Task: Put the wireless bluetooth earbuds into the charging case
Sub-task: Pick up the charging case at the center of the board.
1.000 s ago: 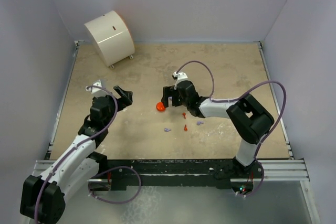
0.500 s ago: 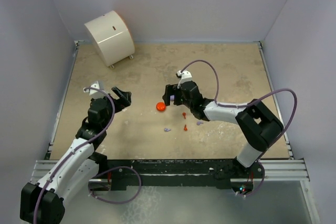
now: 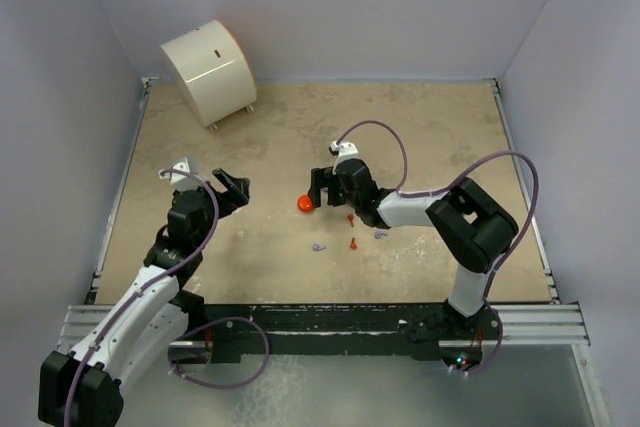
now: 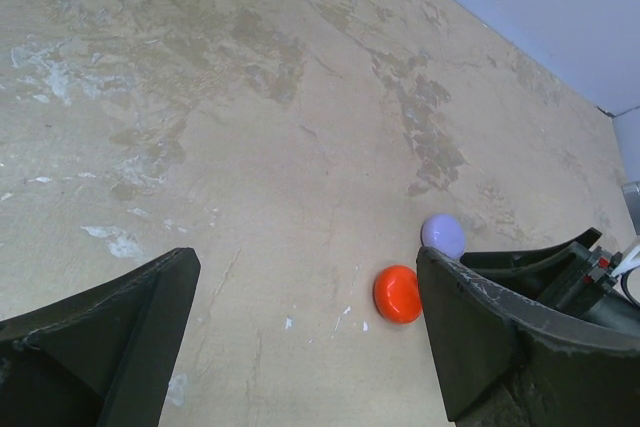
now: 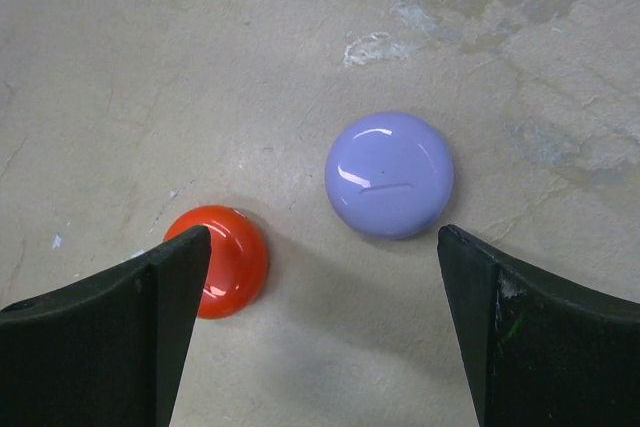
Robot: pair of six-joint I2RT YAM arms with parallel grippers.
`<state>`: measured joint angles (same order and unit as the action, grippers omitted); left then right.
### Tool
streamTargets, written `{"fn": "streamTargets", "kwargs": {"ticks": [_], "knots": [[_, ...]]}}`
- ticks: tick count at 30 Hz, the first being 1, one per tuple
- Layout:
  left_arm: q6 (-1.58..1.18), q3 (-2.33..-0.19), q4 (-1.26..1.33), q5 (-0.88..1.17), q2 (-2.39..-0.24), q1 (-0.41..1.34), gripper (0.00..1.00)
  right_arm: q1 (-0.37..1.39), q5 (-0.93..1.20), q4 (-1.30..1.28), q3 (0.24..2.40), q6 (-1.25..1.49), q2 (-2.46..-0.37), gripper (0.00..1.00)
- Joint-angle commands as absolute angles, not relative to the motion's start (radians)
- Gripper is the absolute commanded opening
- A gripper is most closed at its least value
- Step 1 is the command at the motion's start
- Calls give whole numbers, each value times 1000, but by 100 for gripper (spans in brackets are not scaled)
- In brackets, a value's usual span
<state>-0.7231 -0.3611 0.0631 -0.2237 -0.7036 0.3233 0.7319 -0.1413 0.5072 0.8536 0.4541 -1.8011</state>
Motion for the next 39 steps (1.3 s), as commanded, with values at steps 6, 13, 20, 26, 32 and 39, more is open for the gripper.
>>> {"fn": "streamTargets", "kwargs": {"ticks": [6, 13, 20, 26, 32, 39], "knots": [[-729, -352, 98, -245, -702, 328, 89, 731, -146, 511, 952, 462, -1844, 96], [-724, -348, 99, -254, -701, 329, 89, 736, -113, 511, 971, 463, -1855, 95], [-721, -341, 97, -259, -699, 328, 89, 750, -127, 494, 1006, 467, -1895, 95], [-716, -342, 101, -261, -700, 327, 89, 750, -225, 443, 1049, 471, -1937, 95], [-712, -343, 110, -263, -712, 327, 90, 751, -286, 387, 1095, 453, -1972, 91], [-710, -347, 112, -263, -718, 328, 90, 779, -220, 378, 1098, 456, -1939, 88]]}}
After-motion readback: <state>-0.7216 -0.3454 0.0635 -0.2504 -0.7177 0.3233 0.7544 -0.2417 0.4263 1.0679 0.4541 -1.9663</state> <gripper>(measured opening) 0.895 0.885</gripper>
